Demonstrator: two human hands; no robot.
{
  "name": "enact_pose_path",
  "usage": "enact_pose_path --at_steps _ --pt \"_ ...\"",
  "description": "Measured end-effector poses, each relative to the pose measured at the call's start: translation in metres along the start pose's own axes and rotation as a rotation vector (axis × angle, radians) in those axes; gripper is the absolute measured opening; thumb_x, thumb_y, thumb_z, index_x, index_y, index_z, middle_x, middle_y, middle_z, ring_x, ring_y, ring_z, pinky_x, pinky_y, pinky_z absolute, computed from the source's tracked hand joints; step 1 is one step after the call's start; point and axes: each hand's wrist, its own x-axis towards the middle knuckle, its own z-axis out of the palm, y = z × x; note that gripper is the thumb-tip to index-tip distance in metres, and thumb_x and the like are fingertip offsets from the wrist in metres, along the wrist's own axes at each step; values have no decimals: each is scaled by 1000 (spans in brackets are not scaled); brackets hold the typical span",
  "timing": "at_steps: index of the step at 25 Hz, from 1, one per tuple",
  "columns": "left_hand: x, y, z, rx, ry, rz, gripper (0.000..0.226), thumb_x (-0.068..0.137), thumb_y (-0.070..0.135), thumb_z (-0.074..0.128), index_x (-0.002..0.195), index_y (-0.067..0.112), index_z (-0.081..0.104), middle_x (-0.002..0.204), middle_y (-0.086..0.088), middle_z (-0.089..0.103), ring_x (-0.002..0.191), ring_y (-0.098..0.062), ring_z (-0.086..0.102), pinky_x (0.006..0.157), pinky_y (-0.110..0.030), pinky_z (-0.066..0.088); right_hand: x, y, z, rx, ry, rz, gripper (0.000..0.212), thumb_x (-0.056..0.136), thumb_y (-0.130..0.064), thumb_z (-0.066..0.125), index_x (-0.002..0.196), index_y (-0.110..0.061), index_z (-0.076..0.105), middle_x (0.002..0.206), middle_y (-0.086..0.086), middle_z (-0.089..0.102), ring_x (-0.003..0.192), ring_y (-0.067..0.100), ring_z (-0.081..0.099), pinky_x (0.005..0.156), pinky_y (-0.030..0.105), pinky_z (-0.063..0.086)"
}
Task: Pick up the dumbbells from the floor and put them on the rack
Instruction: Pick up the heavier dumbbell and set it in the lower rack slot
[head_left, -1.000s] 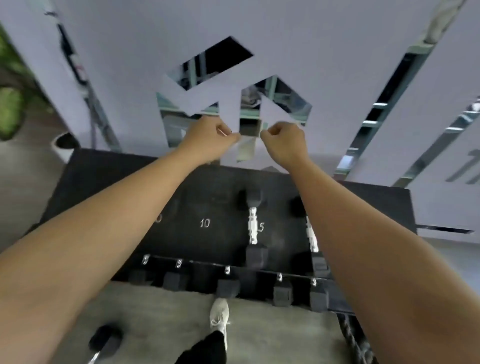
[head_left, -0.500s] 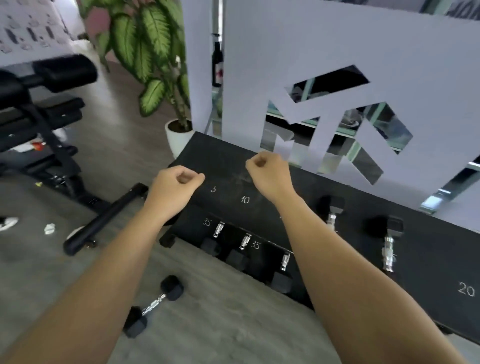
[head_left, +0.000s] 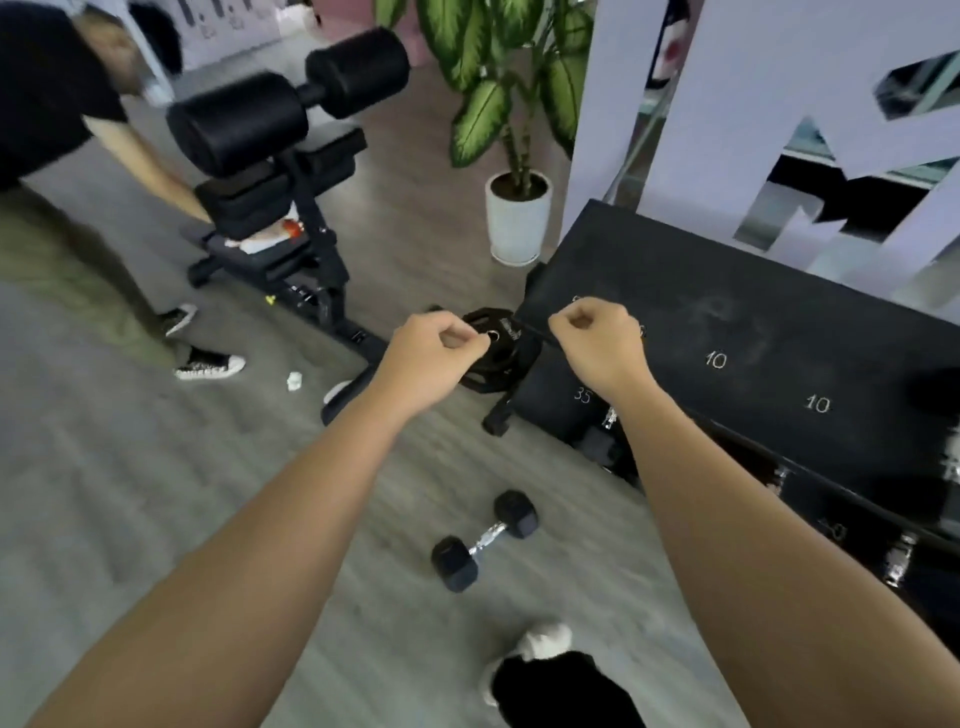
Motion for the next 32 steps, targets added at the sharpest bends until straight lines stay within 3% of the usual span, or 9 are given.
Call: enact_pose_path --at_steps 3,6,8,13,16,18,21,27,32 --pt "55 -5 2 76 -147 8 17 84 45 67 89 29 72 80 13 71 77 2 64 67 -21 44 54 11 8 58 78 12 15 84 -25 62 70 -25 68 66 -13 66 64 1 59 63 19 44" --pt "108 3 4 141 -286 -13 15 84 46 67 84 31 71 72 11 73 68 1 66 64 -23 45 105 16 8 87 89 44 15 85 -28 61 72 -26 68 69 -13 67 68 1 61 64 20 44" --pt "141 6 3 238 -368 29 14 82 46 68 82 33 71 76 15 72 74 2 66 66 -21 44 126 18 3 49 73 12 13 87 -28 62 77 -25 69 76 -12 70 74 2 63 67 20 45" --pt "241 18 13 341 -304 257 12 81 40 73 83 32 66 86 17 68 75 8 59 60 -5 37 177 18 -22 -95 147 -35 9 91 -25 62 93 -19 69 96 -4 71 92 15 63 87 34 53" --pt "280 9 46 285 -264 569 29 80 36 76 102 21 67 102 3 64 90 -8 57 82 -6 37 178 27 -34 -296 278 -47 30 91 -28 63 118 -15 67 123 4 65 116 26 55 102 36 43" --pt "298 8 82 208 -369 794 43 81 42 72 114 16 64 113 -4 62 106 -18 56 97 -25 41 156 37 -42 -482 424 49 45 89 -35 63 130 -17 62 137 8 58 127 31 48 106 39 37" --pt "314 14 136 92 -654 995 54 82 48 66 124 15 60 125 -9 60 119 -25 53 105 -44 40 107 32 -38 -650 623 331 56 86 -41 63 137 -20 57 145 8 52 131 32 45 107 46 35" --pt "265 36 161 34 -984 1280 64 78 50 67 129 13 56 129 -9 57 118 -29 51 101 -47 42 -6 8 22 -711 953 745 57 88 -41 64 140 -22 55 146 6 50 134 32 41 112 45 27" --pt "193 -25 183 149 -1184 1386 64 81 46 71 132 11 54 130 -8 56 120 -26 51 101 -49 42 -79 56 119 -582 1155 925 52 88 -40 63 134 -18 59 137 11 55 128 36 46 109 46 30"
